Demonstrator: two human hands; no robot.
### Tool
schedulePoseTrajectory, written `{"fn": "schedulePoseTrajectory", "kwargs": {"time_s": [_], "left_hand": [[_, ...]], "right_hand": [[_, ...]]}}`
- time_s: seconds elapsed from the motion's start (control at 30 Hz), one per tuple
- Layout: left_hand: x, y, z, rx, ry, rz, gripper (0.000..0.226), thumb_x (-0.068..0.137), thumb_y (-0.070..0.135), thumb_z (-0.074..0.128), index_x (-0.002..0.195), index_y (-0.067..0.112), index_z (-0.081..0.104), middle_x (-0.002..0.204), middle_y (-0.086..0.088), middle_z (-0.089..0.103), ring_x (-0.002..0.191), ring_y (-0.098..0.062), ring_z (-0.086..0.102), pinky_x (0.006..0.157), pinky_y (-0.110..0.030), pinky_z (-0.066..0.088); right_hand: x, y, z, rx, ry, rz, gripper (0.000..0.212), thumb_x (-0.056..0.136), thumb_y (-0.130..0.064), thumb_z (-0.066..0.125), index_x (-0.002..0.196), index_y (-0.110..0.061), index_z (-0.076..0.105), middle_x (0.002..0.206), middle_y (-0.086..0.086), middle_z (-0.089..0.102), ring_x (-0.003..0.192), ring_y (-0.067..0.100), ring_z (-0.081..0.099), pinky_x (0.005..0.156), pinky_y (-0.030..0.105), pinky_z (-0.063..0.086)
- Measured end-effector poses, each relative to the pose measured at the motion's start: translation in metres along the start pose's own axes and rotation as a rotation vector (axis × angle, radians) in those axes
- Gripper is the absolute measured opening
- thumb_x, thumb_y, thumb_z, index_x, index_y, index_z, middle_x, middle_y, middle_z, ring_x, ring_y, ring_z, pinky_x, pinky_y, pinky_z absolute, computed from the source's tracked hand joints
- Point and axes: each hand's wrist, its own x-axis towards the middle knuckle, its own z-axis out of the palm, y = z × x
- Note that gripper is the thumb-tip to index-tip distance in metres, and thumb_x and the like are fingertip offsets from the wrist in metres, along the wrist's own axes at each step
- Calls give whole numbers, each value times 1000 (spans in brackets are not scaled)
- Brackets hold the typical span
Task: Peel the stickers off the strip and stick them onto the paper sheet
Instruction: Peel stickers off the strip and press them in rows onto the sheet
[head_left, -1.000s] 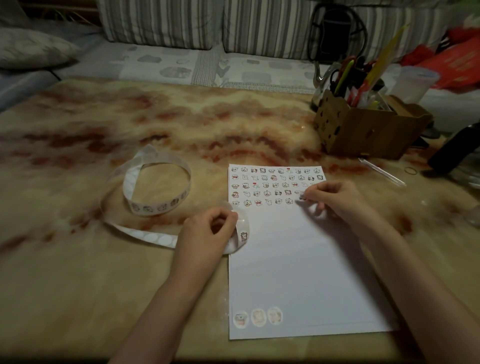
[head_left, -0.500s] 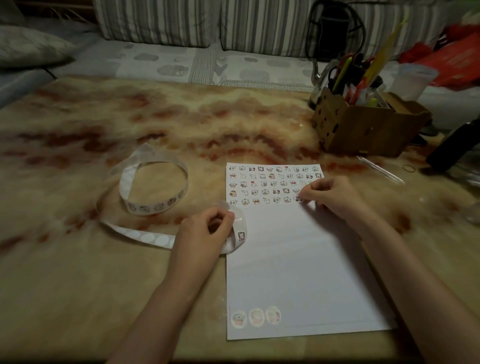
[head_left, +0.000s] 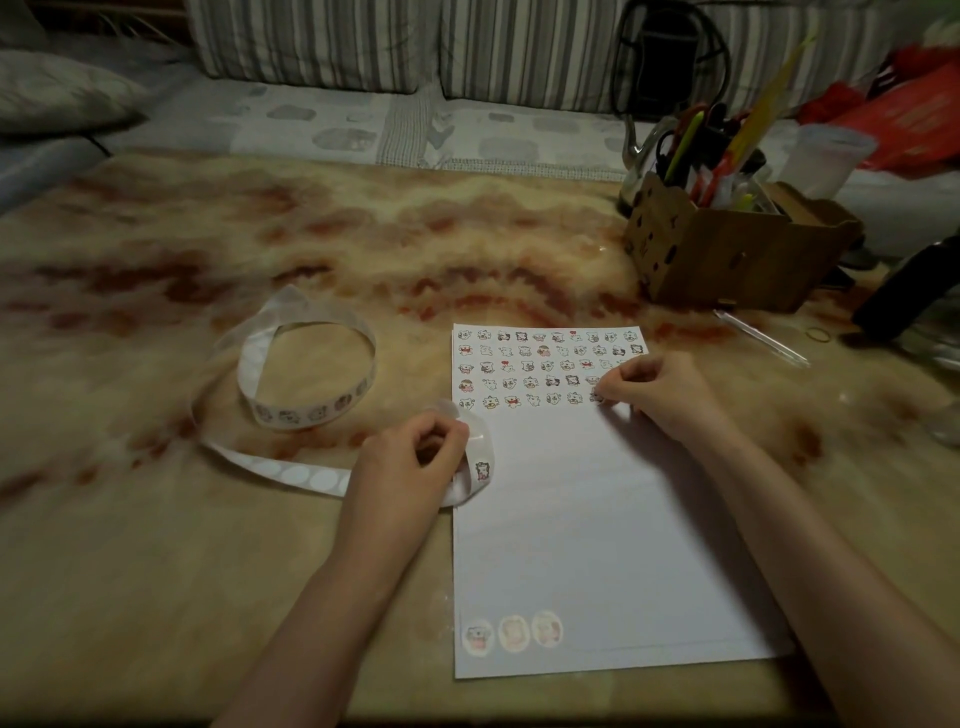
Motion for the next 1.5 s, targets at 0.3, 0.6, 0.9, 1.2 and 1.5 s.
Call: {"fn": "schedulePoseTrajectory", "kwargs": {"time_s": [0.3, 0.6, 0.9, 1.2, 1.5], "left_hand": [[0, -1, 0, 4, -13, -6, 18, 88, 23, 63, 72, 16, 67, 65, 7, 69, 70, -6, 65, 70, -31, 48], [0, -1, 0, 10, -11, -1, 18, 88, 23, 63, 71, 17, 67, 67, 7, 69, 69, -7, 65, 69, -34, 49], [0, -2, 0, 17, -3, -1, 20, 88, 24, 62, 70, 15, 65, 66, 5, 69, 71, -11, 65, 68, -33, 47], [1, -2, 0, 5, -2, -9, 20, 88, 25, 63, 71, 15, 66, 65, 5, 69, 69, -10, 65, 67, -31, 47], [0, -1, -1, -19, -5, 16, 19, 88, 23, 62, 70, 16, 66, 64, 8, 68, 66, -7, 64, 64, -26, 48]], "right_hand": [[0, 6, 5, -82, 50, -55, 14, 76, -10, 74, 65, -15, 67, 63, 0, 67, 58, 10, 56, 61, 27, 41], [4, 16, 6, -78, 121, -72, 23, 76, -15, 76, 76, -25, 55, 58, -4, 54, 47, 4, 48, 54, 28, 35], [4, 18, 6, -79, 62, -88, 24, 74, -23, 80, 76, -19, 57, 55, -5, 50, 55, 13, 47, 61, 32, 36], [4, 16, 4, -93, 14, -73, 24, 76, -22, 79, 80, -17, 56, 53, -4, 50, 52, 11, 43, 55, 28, 33], [12, 20, 8, -102, 90, -38, 24, 75, -24, 78, 75, -21, 55, 57, -5, 52, 55, 14, 48, 60, 32, 37]]}}
